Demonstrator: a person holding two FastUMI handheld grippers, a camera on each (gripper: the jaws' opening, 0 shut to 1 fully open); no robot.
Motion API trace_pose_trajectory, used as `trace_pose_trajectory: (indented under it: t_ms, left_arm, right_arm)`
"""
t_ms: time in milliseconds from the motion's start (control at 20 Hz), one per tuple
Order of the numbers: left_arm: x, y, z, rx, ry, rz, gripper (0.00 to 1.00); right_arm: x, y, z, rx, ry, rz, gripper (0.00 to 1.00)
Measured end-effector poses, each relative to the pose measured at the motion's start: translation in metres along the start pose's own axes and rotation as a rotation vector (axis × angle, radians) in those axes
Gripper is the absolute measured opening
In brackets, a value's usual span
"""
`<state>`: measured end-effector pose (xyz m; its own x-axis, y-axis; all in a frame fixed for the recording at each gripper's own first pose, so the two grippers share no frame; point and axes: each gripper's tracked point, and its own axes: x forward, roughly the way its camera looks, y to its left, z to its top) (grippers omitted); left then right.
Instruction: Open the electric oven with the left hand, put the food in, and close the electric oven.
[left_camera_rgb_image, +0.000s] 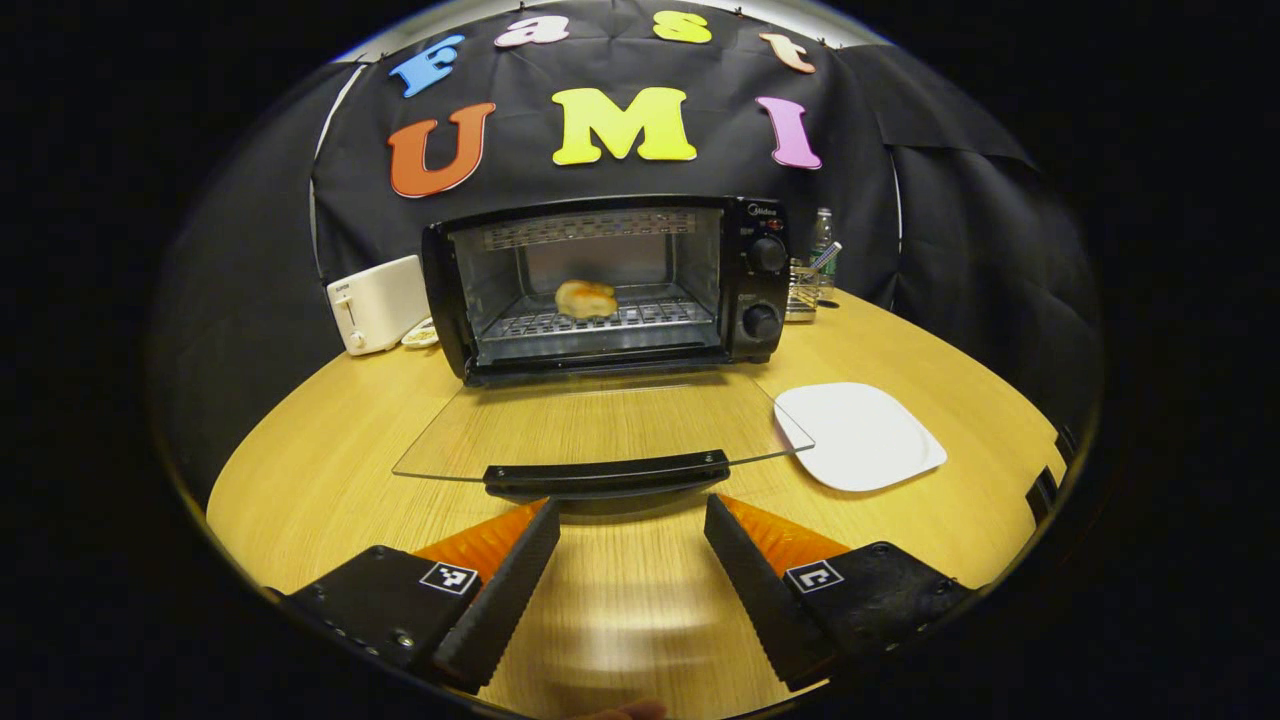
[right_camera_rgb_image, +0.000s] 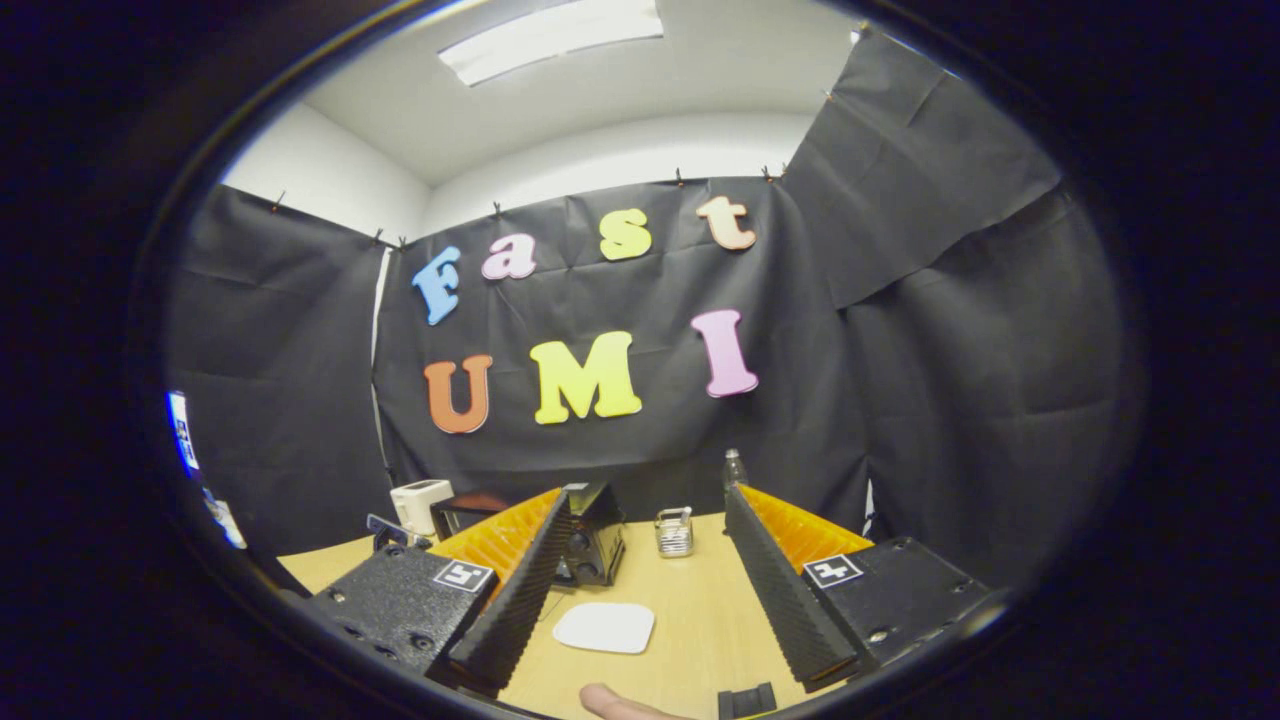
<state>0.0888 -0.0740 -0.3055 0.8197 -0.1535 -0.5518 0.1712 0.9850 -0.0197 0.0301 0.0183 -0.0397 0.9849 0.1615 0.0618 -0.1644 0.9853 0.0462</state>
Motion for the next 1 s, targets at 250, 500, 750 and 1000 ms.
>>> trace_pose_trajectory:
  t_ms: [250,500,750,1000]
  left_arm:
    - [0.011,0.008,0.0,-0.037,0.03,0.03,0.96]
    - [0.013,0.008,0.007,-0.014,0.048,0.027,0.96]
    - [0.012,0.006,0.012,-0.02,0.055,0.028,0.96]
    - [0.004,0.004,0.031,-0.022,0.005,0.035,0.96]
  right_arm:
    - [0.0,-0.002,-0.011,0.007,0.022,0.021,0.93]
    - [0.001,-0.005,-0.017,0.016,0.039,0.019,0.93]
    - [-0.002,-0.002,-0.014,0.004,0.032,0.031,0.93]
    - [0.0,0.001,-0.013,-0.002,0.036,0.035,0.97]
